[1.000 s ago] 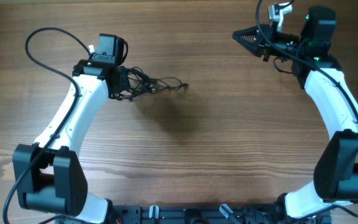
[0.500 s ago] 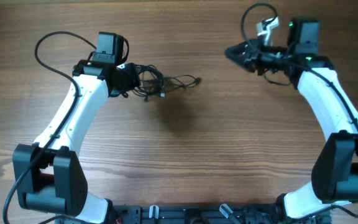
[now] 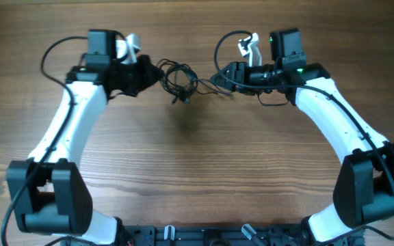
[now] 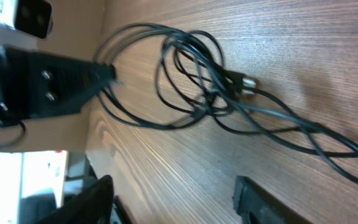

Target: Untangle cables

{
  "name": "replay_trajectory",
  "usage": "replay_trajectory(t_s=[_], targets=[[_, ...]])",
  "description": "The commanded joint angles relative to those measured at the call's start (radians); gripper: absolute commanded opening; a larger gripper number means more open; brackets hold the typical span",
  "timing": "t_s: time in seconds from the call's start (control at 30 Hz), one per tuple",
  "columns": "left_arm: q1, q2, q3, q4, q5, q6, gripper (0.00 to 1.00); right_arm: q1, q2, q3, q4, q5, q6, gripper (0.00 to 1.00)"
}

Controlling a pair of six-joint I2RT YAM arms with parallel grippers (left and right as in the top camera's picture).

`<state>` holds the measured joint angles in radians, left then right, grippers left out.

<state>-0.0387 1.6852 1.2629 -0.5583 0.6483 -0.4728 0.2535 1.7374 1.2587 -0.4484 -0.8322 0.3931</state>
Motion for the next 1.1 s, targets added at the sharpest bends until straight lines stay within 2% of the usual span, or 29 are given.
replay_trajectory(t_s=[0.0, 0.2, 0.4, 0.53, 0.87, 1.0, 1.07], targets=[[0.09, -0.002, -0.002, 0.011, 0.222, -0.168, 0.04, 0.022, -0.008, 0.009, -0.002, 0.021, -0.061, 0.69], [0.148, -0.002, -0.002, 0.023, 0.352, -0.24, 0.04, 0.068, -0.008, 0.009, 0.008, 0.048, -0.079, 0.69], [0.148, -0.002, -0.002, 0.032, 0.376, -0.247, 0.04, 0.116, -0.007, 0.009, 0.013, 0.274, -0.073, 0.67], [0.148, -0.002, -0.002, 0.032, 0.389, -0.232, 0.04, 0.134, -0.007, 0.009, 0.018, 0.465, 0.025, 0.63], [0.148, -0.002, -0.002, 0.026, 0.612, 0.303, 0.04, 0.123, -0.006, 0.009, 0.069, 0.602, 0.032, 0.59], [0.147, -0.002, -0.002, 0.015, 0.677, 0.475, 0.04, 0.111, -0.006, 0.009, 0.067, 0.479, 0.01, 0.6], [0.147, -0.002, -0.002, 0.015, 0.684, 0.521, 0.04, 0.111, -0.006, 0.009, 0.065, 0.35, -0.075, 0.6]])
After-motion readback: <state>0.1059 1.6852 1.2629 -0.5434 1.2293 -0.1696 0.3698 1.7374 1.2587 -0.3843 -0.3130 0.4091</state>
